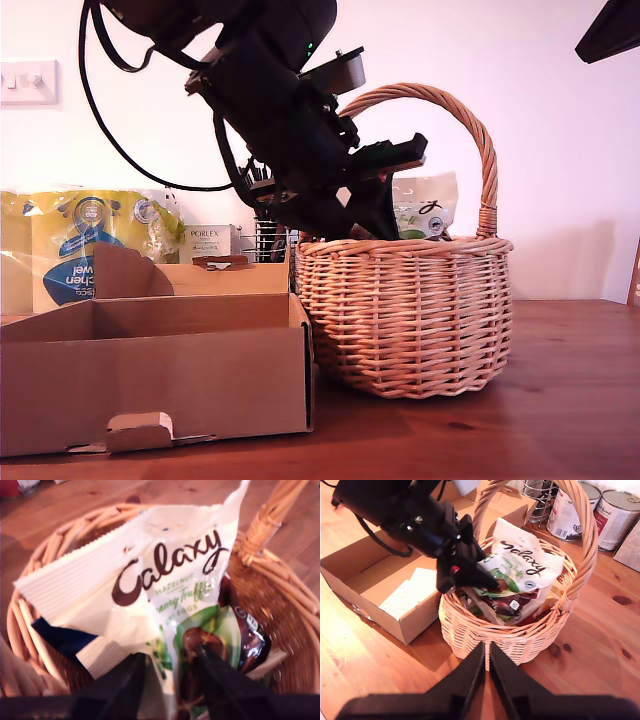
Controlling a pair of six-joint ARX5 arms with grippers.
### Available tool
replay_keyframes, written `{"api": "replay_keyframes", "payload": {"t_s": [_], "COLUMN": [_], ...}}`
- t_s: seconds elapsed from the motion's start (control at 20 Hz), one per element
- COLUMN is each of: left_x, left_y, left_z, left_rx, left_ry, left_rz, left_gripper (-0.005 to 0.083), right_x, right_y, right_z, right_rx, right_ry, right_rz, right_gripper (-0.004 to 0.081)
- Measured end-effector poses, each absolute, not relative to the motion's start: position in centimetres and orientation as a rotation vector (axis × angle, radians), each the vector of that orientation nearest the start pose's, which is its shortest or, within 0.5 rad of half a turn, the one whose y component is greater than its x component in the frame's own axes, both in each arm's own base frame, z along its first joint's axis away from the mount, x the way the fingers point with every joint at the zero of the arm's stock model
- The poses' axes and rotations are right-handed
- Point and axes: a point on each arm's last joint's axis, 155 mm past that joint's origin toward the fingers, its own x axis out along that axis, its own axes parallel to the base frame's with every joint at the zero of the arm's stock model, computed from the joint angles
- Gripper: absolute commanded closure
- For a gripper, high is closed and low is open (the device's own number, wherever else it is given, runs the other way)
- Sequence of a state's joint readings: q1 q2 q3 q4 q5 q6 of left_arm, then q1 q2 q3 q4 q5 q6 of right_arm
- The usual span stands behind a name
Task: Move the bags of Easter eggs from the cardboard box on the left into the woven basket on the right side.
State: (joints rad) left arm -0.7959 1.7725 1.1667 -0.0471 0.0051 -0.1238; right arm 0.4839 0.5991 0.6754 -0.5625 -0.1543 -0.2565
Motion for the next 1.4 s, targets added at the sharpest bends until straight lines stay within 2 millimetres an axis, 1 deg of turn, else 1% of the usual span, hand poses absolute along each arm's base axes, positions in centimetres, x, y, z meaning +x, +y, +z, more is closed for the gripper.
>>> {"api": "replay_keyframes", "payload": {"t_s": [0.05, 0.15, 0.25, 0.3, 0.35, 0.4, 0.45, 0.5, 0.6, 0.65, 0.7, 0.75, 0.8, 0.85, 0.95, 1.0, 1.05, 1.1, 1.15, 1.35, 1.4], "left_x": [35.1, 34.3, 33.6, 33.2, 32.8, 32.4, 32.1, 32.0, 32.5, 32.5, 32.2, 31.7, 31.4, 31.5, 31.9, 31.8, 31.4, 30.6, 29.6, 26.0, 25.3], "left_y": [-36.1, -35.5, -34.8, -34.5, -34.0, -33.6, -33.3, -33.2, -33.2, -32.7, -31.6, -30.2, -28.5, -26.8, -23.1, -21.0, -19.4, -18.5, -17.9, -14.9, -14.4], "left_z": [12.2, 13.8, 16.8, 18.5, 19.6, 20.3, 20.6, 20.8, 21.7, 21.9, 21.8, 21.7, 21.7, 21.9, 22.2, 22.4, 22.6, 23.4, 24.5, 30.2, 30.8], "left_rx": [0.148, 0.145, 0.133, 0.123, 0.123, 0.123, 0.124, 0.13, 0.123, 0.118, 0.116, 0.113, 0.098, 0.08, 0.04, 0.026, 0.015, 0.004, -0.007, -0.049, -0.052], "left_ry": [0.674, 0.674, 0.635, 0.607, 0.593, 0.592, 0.595, 0.589, 0.535, 0.51, 0.491, 0.476, 0.454, 0.43, 0.382, 0.365, 0.343, 0.311, 0.27, 0.099, 0.075], "left_rz": [-0.734, -0.741, -0.749, -0.754, -0.757, -0.757, -0.757, -0.759, -0.749, -0.736, -0.722, -0.713, -0.694, -0.675, -0.612, -0.571, -0.545, -0.537, -0.541, -0.523, -0.521], "left_gripper": [0.049, 0.0533, 0.0574, 0.062, 0.0684, 0.0744, 0.0777, 0.0788, 0.0788, 0.0788, 0.079, 0.079, 0.079, 0.0792, 0.0794, 0.0794, 0.0794, 0.0794, 0.0794, 0.0793, 0.0793], "right_x": [21.9, 21.9, 22.1, 22.3, 22.5, 22.8, 23.2, 23.9, 25.6, 26.5, 27.2, 27.9, 28.3, 28.4, 27.9, 27.6, 27.3, 27.0, 26.7, 24.4, 23.9], "right_y": [14.7, 14.7, 14.9, 14.9, 15.0, 15.2, 15.5, 15.6, 15.1, 14.6, 14.0, 13.1, 12.3, 12.0, 11.9, 11.9, 11.8, 11.9, 11.9, 11.3, 11.1], "right_z": [21.4, 21.5, 22.0, 22.3, 22.7, 22.9, 23.2, 23.5, 23.5, 23.0, 22.7, 22.8, 23.4, 24.2, 25.4, 25.9, 26.3, 26.7, 27.3, 30.0, 30.5], "right_rx": [-0.319, -0.294, -0.26, -0.245, -0.197, -0.153, -0.123, -0.063, -0.048, -0.05, -0.053, -0.069, -0.073, -0.072, -0.054, -0.059, -0.074, -0.077, -0.077, -0.083, -0.078], "right_ry": [0.407, 0.412, 0.401, 0.391, 0.387, 0.392, 0.388, 0.39, 0.386, 0.399, 0.407, 0.394, 0.367, 0.335, 0.293, 0.274, 0.256, 0.24, 0.22, 0.109, 0.091], "right_rz": [0.685, 0.678, 0.671, 0.667, 0.658, 0.65, 0.644, 0.622, 0.554, 0.518, 0.486, 0.453, 0.428, 0.431, 0.46, 0.466, 0.472, 0.481, 0.488, 0.491, 0.492], "right_gripper": [0.0782, 0.0782, 0.0782, 0.0782, 0.0782, 0.0782, 0.0782, 0.0782, 0.0782, 0.0782, 0.0782, 0.0782, 0.0782, 0.0782, 0.0782, 0.0782, 0.0782, 0.0782, 0.0782, 0.0782, 0.0782]}}
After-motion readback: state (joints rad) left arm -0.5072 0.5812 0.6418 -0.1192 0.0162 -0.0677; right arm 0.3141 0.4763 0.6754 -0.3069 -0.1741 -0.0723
